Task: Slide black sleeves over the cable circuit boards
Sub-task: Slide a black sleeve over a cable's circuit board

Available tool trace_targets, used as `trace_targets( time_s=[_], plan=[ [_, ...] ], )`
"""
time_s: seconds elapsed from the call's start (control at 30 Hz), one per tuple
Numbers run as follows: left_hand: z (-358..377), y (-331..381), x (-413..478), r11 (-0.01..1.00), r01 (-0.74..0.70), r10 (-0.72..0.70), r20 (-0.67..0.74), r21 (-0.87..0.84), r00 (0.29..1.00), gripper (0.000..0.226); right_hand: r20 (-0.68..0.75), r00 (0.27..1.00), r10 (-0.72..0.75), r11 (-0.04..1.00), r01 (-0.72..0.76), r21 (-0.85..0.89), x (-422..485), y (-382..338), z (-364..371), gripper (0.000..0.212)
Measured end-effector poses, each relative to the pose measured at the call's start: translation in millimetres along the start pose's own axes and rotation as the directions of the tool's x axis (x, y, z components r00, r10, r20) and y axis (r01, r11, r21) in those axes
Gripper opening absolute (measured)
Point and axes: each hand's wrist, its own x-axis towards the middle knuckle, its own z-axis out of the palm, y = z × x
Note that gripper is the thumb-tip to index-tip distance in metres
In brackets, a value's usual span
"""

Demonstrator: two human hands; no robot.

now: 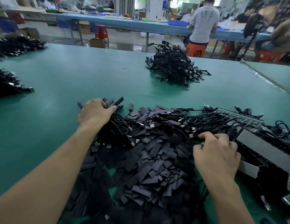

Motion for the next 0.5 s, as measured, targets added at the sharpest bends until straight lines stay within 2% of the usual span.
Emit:
trace_targets(
  time_s=[0.1, 0.2, 0.27, 0.4, 0.5],
  plan=[
    [-0.8, 1.6, -4.5, 0.998, -0.059, 0.058, -0.097, -0.004, 0.994, 0.052, 0.077, 0.996, 0.051, 0.999, -0.051, -0.008, 1.1, 0.5, 0.2, 0.039],
    [-2.2, 6.2, -13.9, 0.975, -0.209, 0.220, -0.256, 0.068, 0.941, 0.037, 0.083, 0.996, 0.030, 0.997, -0.036, 0.071, 0.6, -1.3, 5.5, 0.046],
    [-1.9, 11.5, -24.6, 0.941, -0.335, 0.335, -0.305, 0.054, 0.892, 0.025, 0.075, 0.997, 0.026, 0.988, -0.037, 0.148, 2.0, 0.5, 9.6, 0.050],
    [3.5, 22.8, -57.5, 0.840, -0.523, 0.478, -0.254, -0.148, 0.841, 0.013, 0.041, 0.999, 0.003, 0.969, -0.013, 0.249, 5.0, 3.9, 13.8, 0.054],
    [9.6, 28.8, -87.4, 0.739, -0.520, 0.507, -0.155, -0.428, 0.848, 0.012, -0.130, 0.990, -0.062, 0.931, 0.105, 0.351, 4.8, 1.8, 10.8, 0.051]
  ],
)
